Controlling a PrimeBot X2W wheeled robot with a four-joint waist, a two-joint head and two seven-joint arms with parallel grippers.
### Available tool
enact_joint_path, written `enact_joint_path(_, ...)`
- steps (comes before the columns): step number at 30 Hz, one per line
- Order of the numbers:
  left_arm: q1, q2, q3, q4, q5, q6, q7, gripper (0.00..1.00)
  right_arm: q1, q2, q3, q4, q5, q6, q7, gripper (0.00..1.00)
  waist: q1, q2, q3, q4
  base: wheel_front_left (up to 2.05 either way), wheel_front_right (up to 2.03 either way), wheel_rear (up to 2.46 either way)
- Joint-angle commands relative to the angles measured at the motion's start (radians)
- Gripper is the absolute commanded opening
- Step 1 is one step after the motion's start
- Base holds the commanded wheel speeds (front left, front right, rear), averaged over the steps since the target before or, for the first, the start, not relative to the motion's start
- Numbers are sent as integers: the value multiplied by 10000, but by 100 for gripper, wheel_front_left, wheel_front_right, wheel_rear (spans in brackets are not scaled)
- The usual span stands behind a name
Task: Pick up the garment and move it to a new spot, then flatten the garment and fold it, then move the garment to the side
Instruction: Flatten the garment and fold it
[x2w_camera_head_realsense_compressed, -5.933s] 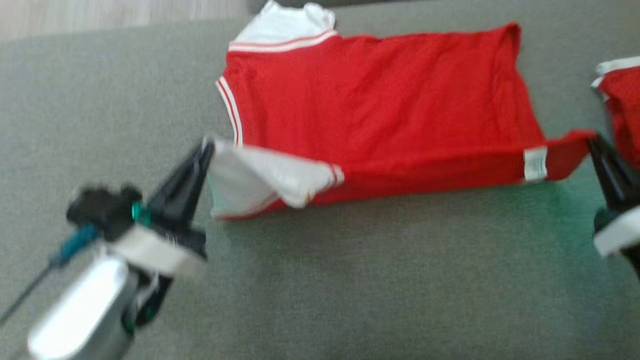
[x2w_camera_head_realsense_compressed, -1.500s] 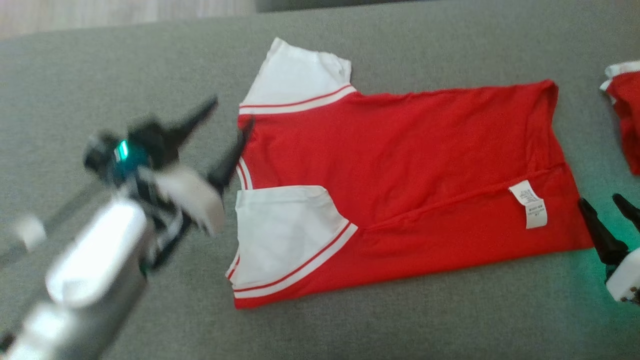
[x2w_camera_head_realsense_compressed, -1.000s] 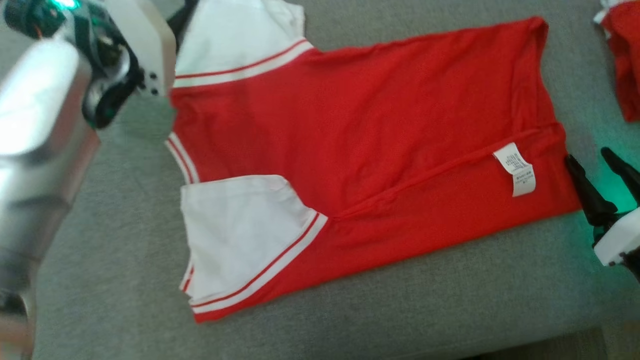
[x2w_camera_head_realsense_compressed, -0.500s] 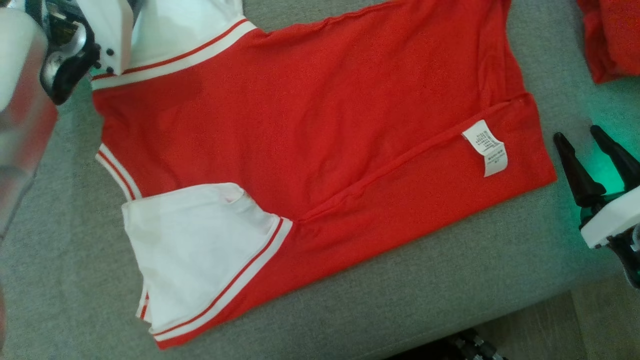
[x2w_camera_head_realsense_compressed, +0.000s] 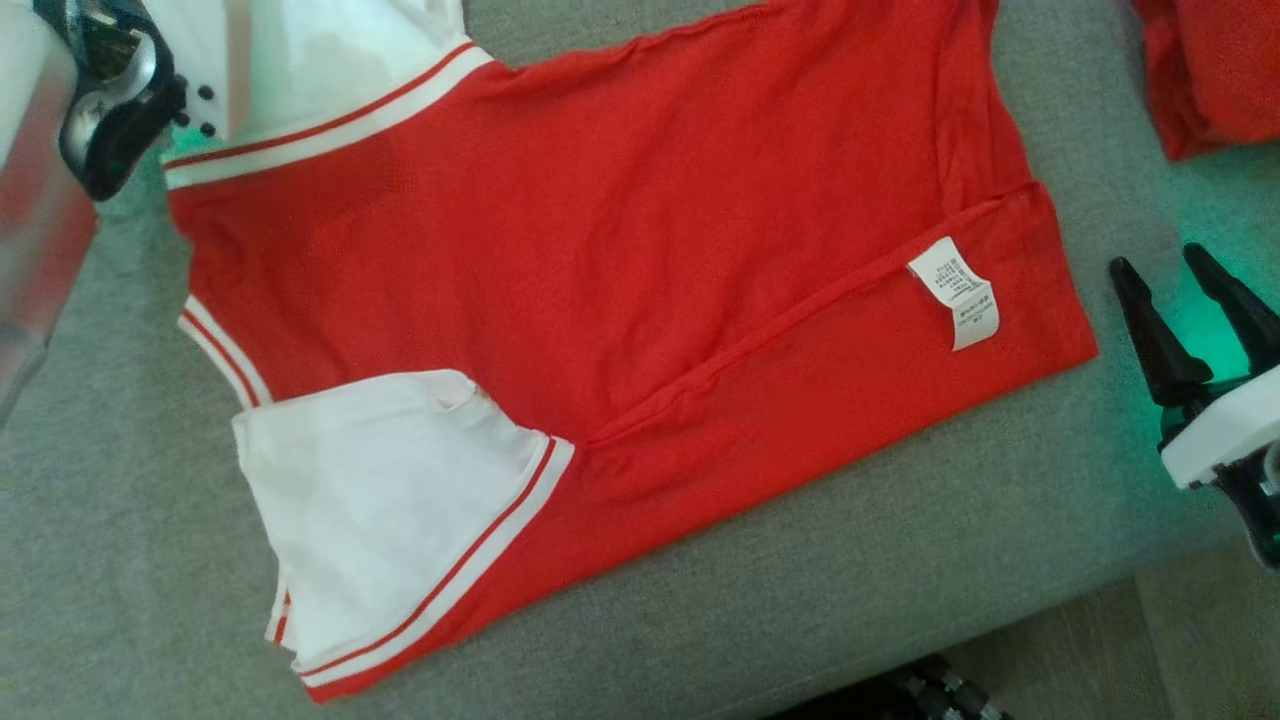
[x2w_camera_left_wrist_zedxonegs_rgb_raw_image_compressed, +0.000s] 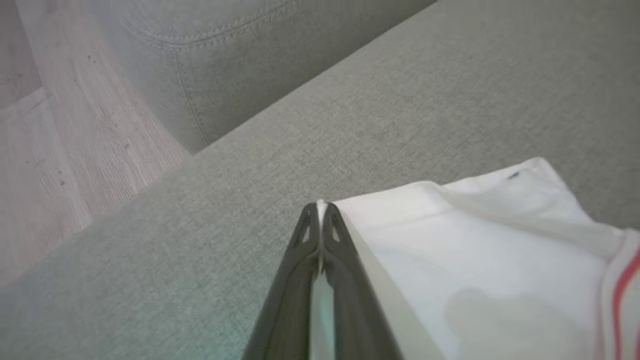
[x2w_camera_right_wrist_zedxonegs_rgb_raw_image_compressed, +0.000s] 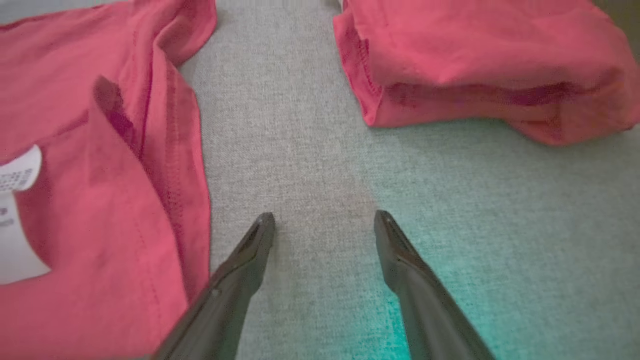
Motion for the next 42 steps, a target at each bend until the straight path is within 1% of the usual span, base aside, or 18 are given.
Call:
enact_joint_path(1,-449,419,204,-242,-51,18,-215,0,16,-449,29,-179,47,-7,-84,100,-1,0,-157,86,0,0,0)
enact_joint_path(6,-350,404,-164,-481,-458,18,-990,0,-375,-630,147,-519,81,-7,311,100,-1,0,-598,236,0,0,0)
enact_joint_path(10,-328,352,-517,-654,-751,18,-1373,0,-859,-672,287,-741,95,-7,707,100,-1,0,-862,424,0,0,0)
enact_joint_path(15,-382,249,-932,-925,-1146,18,-1634,0,-1557,-488,642,-841,384,-7,1287,100,-1,0,-1019,761,0,0,0)
enact_joint_path(21,-660,152,-1456,-1269,-1413,18,-1810,0,-2578,-209,1175,-497,1071,-7,1927,100,-1,0,-957,1252,0,0,0)
enact_joint_path(26,-888,183,-1863,-1421,-1581,18,-1967,0,-3570,306,1492,330,1781,-7,2339,100,-1,0,-865,1508,0,0,0)
enact_joint_path(29,-1005,171,-2051,-1459,-1703,18,-2053,0,-4086,541,1655,1054,1993,-7,2558,100,-1,0,-820,1637,0,0,0)
enact_joint_path(30,-1085,155,-2160,-1469,-1765,18,-2113,0,-4394,610,1758,1540,1993,-7,2625,100,-1,0,-788,1716,0,0,0)
enact_joint_path(36,-1225,108,-2381,-1473,-1916,17,-2246,0,-4992,709,1922,2526,1947,-7,2583,100,-1,0,-750,1867,0,0,0)
enact_joint_path(37,-1263,96,-2454,-1464,-1973,17,-2288,0,-5167,748,1960,2798,1992,-7,2511,97,-1,0,-749,1906,0,0,0)
enact_joint_path(40,-1316,65,-2548,-1428,-2057,17,-2344,0,-5346,759,2042,3189,2075,-7,2466,95,-1,0,-749,1970,0,0,0)
enact_joint_path(41,-1336,53,-2575,-1413,-2083,17,-2368,0,-5405,750,2060,3330,2079,-7,2430,93,-1,0,-745,1991,0,0,0)
enact_joint_path(42,-1358,37,-2602,-1400,-2104,17,-2388,0,-5465,742,2078,3460,2085,-7,2389,88,-1,0,-736,2020,0,0,0)
